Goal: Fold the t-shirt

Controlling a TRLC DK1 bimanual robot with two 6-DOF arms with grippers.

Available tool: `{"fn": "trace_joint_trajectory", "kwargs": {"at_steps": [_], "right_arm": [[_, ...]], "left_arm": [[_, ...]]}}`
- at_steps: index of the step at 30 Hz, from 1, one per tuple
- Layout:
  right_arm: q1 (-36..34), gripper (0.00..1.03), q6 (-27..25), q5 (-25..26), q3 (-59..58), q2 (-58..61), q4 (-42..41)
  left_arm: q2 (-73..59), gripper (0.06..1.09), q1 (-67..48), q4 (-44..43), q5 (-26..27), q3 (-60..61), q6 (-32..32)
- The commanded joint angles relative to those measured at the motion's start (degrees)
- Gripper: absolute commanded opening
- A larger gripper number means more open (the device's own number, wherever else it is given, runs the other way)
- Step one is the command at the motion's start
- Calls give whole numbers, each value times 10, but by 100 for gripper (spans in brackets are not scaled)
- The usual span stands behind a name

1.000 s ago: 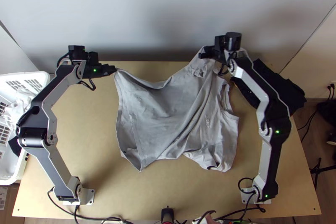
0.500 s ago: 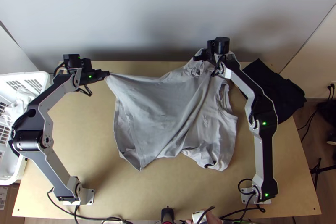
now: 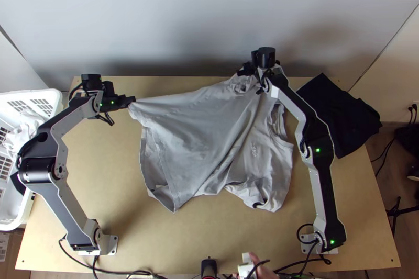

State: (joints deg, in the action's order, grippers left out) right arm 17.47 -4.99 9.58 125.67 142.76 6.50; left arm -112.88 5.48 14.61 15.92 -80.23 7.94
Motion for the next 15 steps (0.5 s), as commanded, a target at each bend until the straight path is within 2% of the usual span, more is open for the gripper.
{"fn": "trace_joint_trajectory", "kwargs": {"at_steps": [1, 6, 8, 11, 15], "right_arm": [[5, 99, -7, 28, -9, -32, 25], [4, 99, 44, 19, -76, -145, 33], [3, 99, 54, -7, -75, -177, 55], [-1, 99, 83, -77, -46, -209, 168], [-18, 99, 129, -175, -6, -213, 389]], "left_arm": [[8, 104, -6, 20, -16, 4, -29], [38, 104, -6, 17, -18, 8, -45], [47, 104, -4, 19, -17, 5, -49], [79, 104, -9, 48, -16, 4, -66], [124, 104, -34, 146, -12, 6, -125]]}}
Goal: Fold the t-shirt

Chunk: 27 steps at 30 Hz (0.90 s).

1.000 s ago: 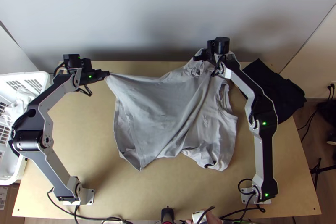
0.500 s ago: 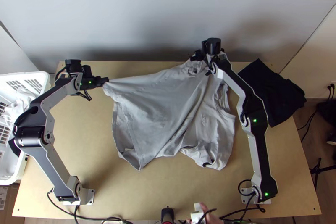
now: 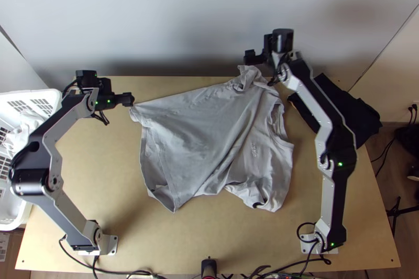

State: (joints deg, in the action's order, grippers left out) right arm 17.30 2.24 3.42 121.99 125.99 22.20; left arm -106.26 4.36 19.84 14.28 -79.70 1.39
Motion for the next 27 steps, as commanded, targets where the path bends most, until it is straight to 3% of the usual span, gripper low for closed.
{"fn": "trace_joint_trajectory", "kwargs": {"at_steps": [1, 4, 9, 13, 17, 27], "right_arm": [[-19, 98, 61, -126, 27, -51, 285], [-24, 98, 56, -176, -24, -88, 384], [-27, 98, 44, -183, -213, -200, 386], [-19, 98, 13, -177, -400, -324, 324], [-11, 98, -43, -103, -603, -458, 204], [-10, 98, -16, -93, -708, -525, 225]], "left_arm": [[69, 104, -30, 122, 11, 3, -82], [120, 104, -59, 190, 39, 31, -147], [206, 104, -107, 268, 71, 113, -257], [291, 104, -147, 260, 80, 187, -265], [389, 104, -215, 244, 80, 275, -263], [480, 104, -321, 382, 85, 362, -252]]}}
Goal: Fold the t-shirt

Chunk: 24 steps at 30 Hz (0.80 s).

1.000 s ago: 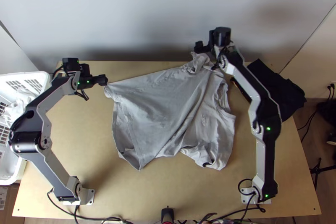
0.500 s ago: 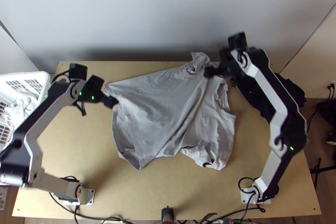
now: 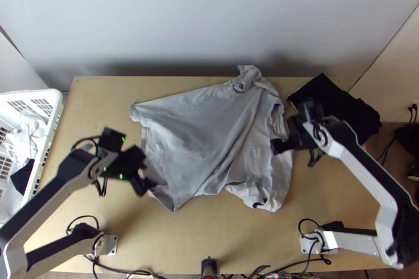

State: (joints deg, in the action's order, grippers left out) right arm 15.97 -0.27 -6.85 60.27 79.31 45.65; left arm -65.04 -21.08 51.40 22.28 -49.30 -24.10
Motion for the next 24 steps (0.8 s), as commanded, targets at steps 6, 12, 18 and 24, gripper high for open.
{"fn": "trace_joint_trajectory", "kwargs": {"at_steps": [6, 12, 18, 24], "right_arm": [[18, 98, 24, 10, -106, -57, -10], [14, 98, 23, 11, -131, -53, -15], [1, 98, 24, 10, -124, -47, -18], [-17, 98, 24, 10, -120, -45, -19]], "left_arm": [[94, 104, -128, 58, 42, 72, 55], [112, 104, -209, -28, -9, 107, 74], [112, 104, -261, -71, -62, 153, 12], [122, 104, -262, -103, -95, 184, -70]]}}
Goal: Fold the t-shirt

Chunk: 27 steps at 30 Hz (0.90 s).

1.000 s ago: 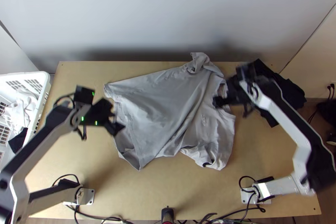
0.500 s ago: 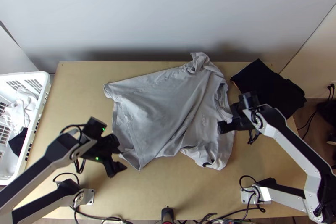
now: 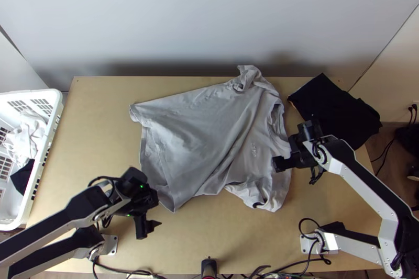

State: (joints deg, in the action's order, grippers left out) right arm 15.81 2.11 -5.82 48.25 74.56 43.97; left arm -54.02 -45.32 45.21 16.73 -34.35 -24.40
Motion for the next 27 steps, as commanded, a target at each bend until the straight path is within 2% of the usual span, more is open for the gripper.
{"fn": "trace_joint_trajectory", "kwargs": {"at_steps": [1, 9, 18, 19, 23, 24, 25, 27], "right_arm": [[-17, 98, 0, -1, -3, 2, -2], [-15, 98, 21, 0, -19, 2, -12], [-19, 98, 30, 2, -2, 13, -27], [-19, 98, 31, 2, -2, 12, -27], [-22, 98, 31, 3, -2, 14, -27], [-23, 98, 32, 3, -2, 14, -27], [-23, 98, 32, 3, -2, 14, -27], [-23, 98, 32, 3, -2, 15, -28]], "left_arm": [[17, 104, -19, -52, -39, 35, -77], [12, 104, -16, -158, -51, 53, -152], [-29, 103, -10, -206, -50, 79, -205], [-32, 100, -5, -210, -48, 82, -208], [-37, 71, 31, -224, -15, 89, -216], [-37, 60, 37, -224, -9, 89, -217], [-36, 46, 41, -232, -5, 93, -217], [-35, 10, 59, -263, 6, 101, -211]]}}
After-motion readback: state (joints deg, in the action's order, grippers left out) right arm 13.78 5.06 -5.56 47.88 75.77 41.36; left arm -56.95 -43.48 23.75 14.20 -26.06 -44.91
